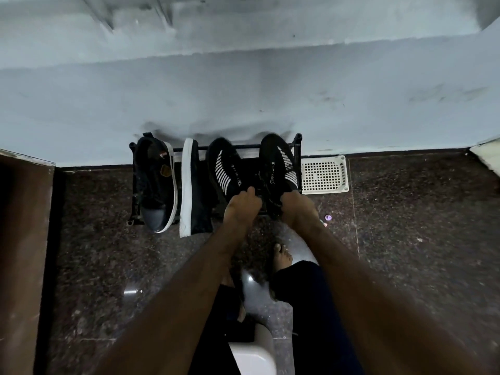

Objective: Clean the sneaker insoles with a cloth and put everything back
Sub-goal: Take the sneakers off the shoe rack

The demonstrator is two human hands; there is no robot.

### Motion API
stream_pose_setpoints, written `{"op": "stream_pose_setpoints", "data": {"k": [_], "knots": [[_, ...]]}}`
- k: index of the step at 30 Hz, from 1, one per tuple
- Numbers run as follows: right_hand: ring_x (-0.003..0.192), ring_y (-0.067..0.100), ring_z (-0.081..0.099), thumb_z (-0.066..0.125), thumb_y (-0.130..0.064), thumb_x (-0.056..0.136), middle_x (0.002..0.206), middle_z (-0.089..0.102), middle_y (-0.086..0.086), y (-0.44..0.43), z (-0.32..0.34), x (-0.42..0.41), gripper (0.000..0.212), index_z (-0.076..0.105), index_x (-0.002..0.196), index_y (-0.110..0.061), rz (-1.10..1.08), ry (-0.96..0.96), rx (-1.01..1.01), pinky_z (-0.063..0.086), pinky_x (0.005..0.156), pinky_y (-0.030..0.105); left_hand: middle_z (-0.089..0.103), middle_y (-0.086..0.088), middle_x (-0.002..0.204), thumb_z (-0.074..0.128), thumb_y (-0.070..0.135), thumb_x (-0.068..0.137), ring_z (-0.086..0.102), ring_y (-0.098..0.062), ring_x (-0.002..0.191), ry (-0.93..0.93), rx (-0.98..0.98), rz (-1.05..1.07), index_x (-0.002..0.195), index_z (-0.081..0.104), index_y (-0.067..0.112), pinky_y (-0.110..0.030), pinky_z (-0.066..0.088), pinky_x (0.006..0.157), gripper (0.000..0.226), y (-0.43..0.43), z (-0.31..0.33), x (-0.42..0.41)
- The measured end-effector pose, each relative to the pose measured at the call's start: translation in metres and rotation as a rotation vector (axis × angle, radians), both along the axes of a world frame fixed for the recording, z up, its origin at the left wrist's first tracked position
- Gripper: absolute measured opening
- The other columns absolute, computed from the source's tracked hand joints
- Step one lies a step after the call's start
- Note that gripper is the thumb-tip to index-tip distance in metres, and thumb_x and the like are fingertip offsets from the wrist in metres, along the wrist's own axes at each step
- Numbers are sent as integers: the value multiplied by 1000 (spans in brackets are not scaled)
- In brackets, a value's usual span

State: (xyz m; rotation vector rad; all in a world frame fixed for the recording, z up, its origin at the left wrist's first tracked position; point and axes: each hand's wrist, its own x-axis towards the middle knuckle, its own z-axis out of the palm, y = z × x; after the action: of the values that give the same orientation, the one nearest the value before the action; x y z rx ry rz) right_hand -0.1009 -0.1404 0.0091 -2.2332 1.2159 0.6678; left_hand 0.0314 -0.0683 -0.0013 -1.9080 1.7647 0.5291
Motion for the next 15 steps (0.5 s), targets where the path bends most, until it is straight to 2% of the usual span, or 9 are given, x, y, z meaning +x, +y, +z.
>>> {"op": "stream_pose_setpoints", "data": {"k": [3, 9, 12, 15], "knots": [[108, 39, 63, 59, -14, 86, 116, 63, 18, -3, 48, -1, 30, 62, 115, -5, -23, -24, 25, 52, 87, 42, 45, -11, 129, 52, 9, 97, 58, -31, 110, 87, -30, 155, 121, 56, 9, -41, 50, 82, 25, -6, 44, 13], [108, 38, 64, 57, -14, 85, 112, 66, 18, 9, 143, -9, 29, 64, 111, -3, -3, -41, 85, 53, 86, 41, 48, -6, 133, 56, 18, 96, 65, -31, 99, 197, -109, 245, 115, 57, 16, -40, 50, 73, 19, 26, 127, 16], [109, 38, 63, 54, -13, 87, 113, 66, 18, 27, 186, -15, 29, 64, 113, -2, 42, -55, 109, 52, 87, 41, 53, -3, 127, 54, 21, 97, 64, -31, 105, 263, -73, 267, 120, 57, 19, -43, 52, 83, 23, 52, 158, 5], [110, 38, 62, 53, -8, 88, 115, 65, 20, 45, 218, -16, 29, 62, 113, 1, 93, -63, 134, 52, 88, 41, 57, -2, 123, 54, 22, 97, 62, -29, 110, 296, -73, 314, 121, 62, 20, -41, 49, 87, 24, 74, 182, -4]]}}
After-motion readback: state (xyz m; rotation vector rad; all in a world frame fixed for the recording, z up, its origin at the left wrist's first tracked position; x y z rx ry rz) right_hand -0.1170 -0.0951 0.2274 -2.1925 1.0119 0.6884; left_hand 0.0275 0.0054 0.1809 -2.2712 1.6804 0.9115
